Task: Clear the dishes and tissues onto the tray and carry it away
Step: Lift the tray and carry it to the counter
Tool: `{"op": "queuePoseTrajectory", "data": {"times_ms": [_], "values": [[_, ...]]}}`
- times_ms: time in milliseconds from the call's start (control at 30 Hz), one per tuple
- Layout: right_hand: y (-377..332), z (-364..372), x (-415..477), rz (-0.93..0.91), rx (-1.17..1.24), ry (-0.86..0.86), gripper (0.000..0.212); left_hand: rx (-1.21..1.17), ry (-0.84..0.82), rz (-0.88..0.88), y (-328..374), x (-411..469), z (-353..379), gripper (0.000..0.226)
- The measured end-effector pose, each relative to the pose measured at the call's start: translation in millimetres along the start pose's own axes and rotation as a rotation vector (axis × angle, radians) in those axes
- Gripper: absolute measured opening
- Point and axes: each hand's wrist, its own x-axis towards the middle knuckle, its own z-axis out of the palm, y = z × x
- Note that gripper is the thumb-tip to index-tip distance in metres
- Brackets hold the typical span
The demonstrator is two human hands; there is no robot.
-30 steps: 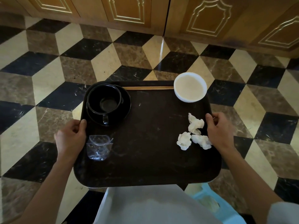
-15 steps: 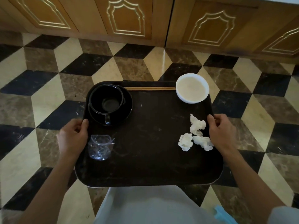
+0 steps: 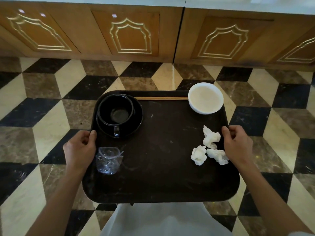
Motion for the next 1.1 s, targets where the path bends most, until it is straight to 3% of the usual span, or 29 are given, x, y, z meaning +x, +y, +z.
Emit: {"op": "queuePoseTrajectory", "data": {"times_ms": [533,1100], "values": [[-7.9,1.4,202.0,-0.055,-0.012,-0.036,0.026,0.003,-0.004,-0.072,99.5,107.5,105.8,0.025],[-64.4,28.5,345.4,-0.06,0.031,-0.074,0.024,-0.016,-0.003,-0.087,162.5,230.0,150.5,0.024]]}}
